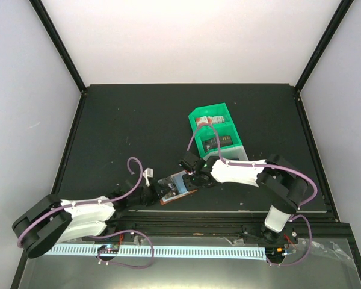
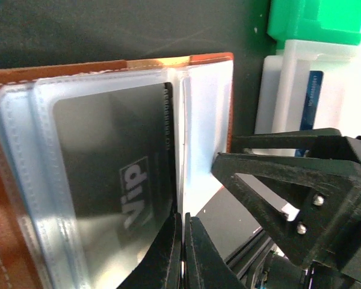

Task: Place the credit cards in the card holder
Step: Insert the credit card into the card holder.

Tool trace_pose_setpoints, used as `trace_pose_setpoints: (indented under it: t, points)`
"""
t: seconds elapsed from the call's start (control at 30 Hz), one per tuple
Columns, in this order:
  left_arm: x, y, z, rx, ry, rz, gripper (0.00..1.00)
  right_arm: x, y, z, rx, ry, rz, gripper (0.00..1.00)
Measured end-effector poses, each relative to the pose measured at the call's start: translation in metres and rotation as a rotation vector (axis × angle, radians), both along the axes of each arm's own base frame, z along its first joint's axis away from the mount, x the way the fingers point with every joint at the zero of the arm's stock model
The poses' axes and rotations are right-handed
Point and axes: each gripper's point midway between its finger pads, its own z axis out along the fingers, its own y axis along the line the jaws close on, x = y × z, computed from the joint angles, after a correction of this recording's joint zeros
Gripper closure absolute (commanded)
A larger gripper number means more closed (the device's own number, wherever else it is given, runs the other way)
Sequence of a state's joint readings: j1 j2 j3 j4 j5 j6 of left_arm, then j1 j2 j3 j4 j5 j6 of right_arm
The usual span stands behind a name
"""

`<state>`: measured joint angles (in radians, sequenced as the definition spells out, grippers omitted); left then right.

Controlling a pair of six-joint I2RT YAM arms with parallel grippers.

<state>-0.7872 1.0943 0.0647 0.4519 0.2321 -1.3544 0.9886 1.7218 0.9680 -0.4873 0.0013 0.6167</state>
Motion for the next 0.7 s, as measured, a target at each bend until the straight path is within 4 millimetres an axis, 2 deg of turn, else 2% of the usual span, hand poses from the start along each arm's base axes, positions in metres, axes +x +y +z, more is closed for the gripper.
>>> trace_pose_setpoints:
  t: [0.3, 0.47, 0.7]
  points:
    - [0.004, 0.000, 0.025, -0.060, -0.072, 0.016, 0.98, -0.001, 0.005, -0.001, 0.020, 0.010, -0.005, 0.63]
    - [0.004, 0.002, 0.020, -0.043, -0.059, 0.020, 0.98, 0.000, 0.006, -0.001, 0.028, 0.012, -0.006, 0.63]
    - [-0.001, 0.004, -0.005, 0.014, 0.012, 0.012, 0.98, 0.000, 0.009, -0.001, 0.037, 0.012, -0.004, 0.63]
